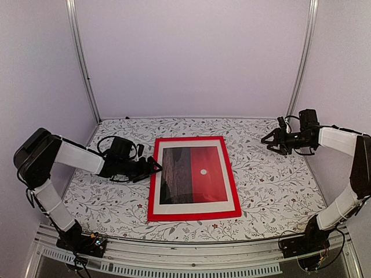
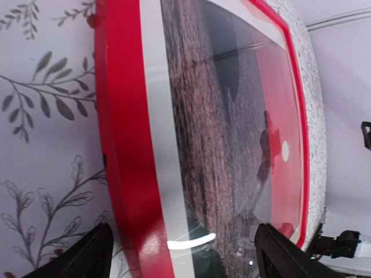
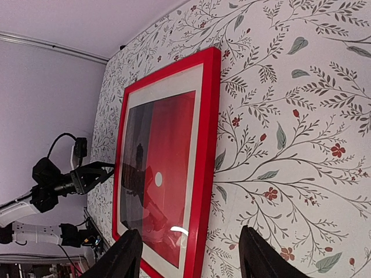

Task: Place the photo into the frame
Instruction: Place the photo frame at the center of the board, then reset both arms

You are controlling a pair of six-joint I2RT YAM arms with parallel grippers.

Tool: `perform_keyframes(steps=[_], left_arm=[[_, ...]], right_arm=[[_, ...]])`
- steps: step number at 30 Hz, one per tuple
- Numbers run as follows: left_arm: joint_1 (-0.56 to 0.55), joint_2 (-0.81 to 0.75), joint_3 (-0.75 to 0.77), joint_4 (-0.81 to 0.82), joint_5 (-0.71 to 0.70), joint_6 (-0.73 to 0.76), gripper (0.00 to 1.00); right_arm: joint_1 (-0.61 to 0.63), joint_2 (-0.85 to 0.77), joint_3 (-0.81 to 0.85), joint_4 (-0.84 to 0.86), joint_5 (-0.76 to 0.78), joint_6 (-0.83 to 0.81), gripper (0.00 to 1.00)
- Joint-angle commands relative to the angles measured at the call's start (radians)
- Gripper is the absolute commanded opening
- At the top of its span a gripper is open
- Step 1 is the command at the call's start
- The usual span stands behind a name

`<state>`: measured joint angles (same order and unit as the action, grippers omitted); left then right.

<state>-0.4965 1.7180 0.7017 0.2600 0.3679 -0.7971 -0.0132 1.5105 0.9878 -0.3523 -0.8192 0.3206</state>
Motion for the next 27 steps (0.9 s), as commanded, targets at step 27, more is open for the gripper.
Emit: perform_keyframes(steps=[27], left_arm=[[0.078,-0.736,0.197,-0.506,-0.709,0.509,1.00]], right_arm=[[0.342,-0.256,-0.044,0.111,0.864,-0.154,0.99]])
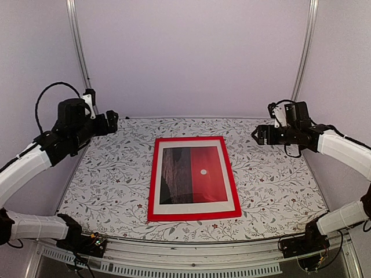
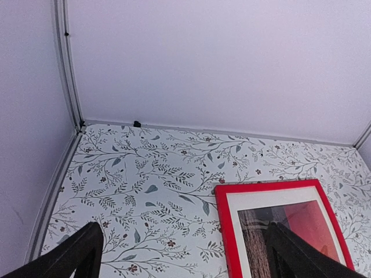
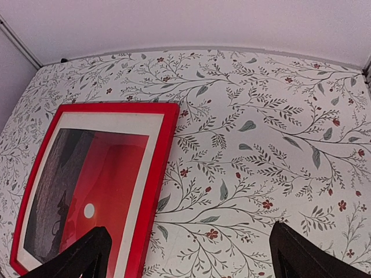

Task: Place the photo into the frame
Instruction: Reset both arms

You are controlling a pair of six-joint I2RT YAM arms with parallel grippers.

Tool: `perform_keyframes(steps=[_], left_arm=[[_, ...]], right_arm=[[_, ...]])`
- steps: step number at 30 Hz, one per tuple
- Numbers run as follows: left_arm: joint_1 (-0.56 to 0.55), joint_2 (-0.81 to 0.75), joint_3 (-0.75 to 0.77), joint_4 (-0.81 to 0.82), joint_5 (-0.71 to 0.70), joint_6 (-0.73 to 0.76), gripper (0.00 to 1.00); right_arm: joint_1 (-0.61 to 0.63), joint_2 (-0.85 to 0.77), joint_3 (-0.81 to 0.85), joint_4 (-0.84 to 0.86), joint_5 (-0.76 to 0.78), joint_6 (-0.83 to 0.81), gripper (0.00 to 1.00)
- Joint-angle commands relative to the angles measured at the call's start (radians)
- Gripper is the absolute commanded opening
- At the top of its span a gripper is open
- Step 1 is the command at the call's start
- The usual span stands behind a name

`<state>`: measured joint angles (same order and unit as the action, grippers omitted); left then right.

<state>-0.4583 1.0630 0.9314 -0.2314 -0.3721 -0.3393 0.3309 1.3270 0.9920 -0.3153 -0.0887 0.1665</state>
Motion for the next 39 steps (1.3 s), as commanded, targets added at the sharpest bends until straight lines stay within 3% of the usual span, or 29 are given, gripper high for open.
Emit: perform_keyframes(steps=[1,6,10,21,39], left_arm=[[0.048,-0.109,-0.057,0.011,0.040,0.055,1.00],[0.063,-0.241,-0.222,0.176,0.116,0.033,1.00],[0.065,-0.274,-0.289,0.201,0.116,0.027,1.00],[0.064,-0.235,-0.295,0.250,0.149,0.042,1.00],[0.063,-0.301,-0.311,0.234,0.125,0.022,1.00]], right_arm=[[-0.003,-0.084,-0.062,0.090,0.149,0.004,0.99],[-0.002,-0.153,-0.126,0.150,0.184,0.025,0.99],[-0.003,-0.197,-0.134,0.136,0.187,0.003,0.99],[-0.003,-0.315,-0.197,0.176,0.197,-0.009,0.99],[-0.002,-0.315,-0.201,0.163,0.197,-0.017,0.99]])
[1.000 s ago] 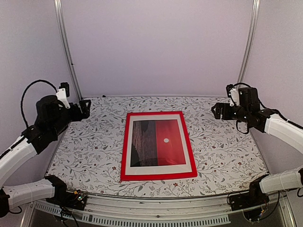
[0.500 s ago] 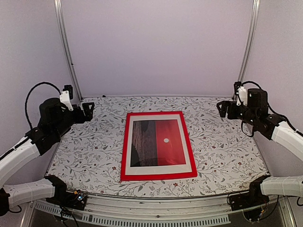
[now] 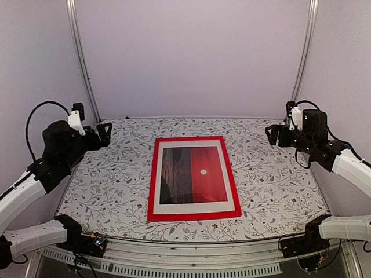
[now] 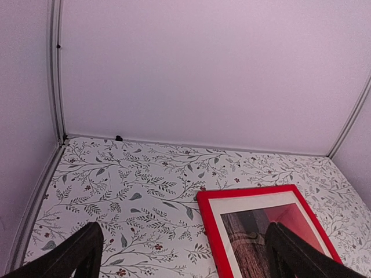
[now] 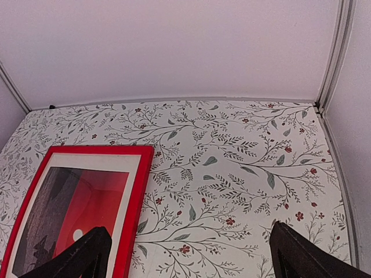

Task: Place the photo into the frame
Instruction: Reset both arms

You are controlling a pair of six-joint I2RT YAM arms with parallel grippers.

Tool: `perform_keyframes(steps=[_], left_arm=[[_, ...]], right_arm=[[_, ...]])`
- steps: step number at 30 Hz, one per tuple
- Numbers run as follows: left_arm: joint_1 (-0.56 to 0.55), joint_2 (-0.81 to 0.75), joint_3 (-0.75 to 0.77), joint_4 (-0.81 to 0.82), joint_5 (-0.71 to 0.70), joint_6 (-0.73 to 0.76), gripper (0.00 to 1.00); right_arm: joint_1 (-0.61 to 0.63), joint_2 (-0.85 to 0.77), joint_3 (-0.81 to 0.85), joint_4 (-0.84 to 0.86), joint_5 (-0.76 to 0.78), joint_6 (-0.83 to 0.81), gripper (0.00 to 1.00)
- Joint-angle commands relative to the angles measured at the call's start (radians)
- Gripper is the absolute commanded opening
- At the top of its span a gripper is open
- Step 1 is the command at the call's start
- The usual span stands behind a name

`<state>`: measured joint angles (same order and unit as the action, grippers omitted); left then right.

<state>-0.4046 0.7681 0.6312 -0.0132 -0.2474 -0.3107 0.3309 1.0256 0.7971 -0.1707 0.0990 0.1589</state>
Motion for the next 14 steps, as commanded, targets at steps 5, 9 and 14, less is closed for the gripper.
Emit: perform_keyframes(steps=[5,9,14], left_arm=[[0.010,-0.005,-0.013,0.016,0.003,-0.009,1.00],[0.010,0.004,-0.012,0.016,0.004,-0.010,1.00],[0.010,0.008,-0.011,0.016,0.007,-0.010,1.00]], right_arm=[[-0.003,-0.016,-0.006,0.014,0.007,-0.010,0.99],[-0.002,-0.022,-0.009,0.013,0.009,-0.011,0.99],[-0.003,-0.020,-0.007,0.011,0.004,-0.013,0.99]])
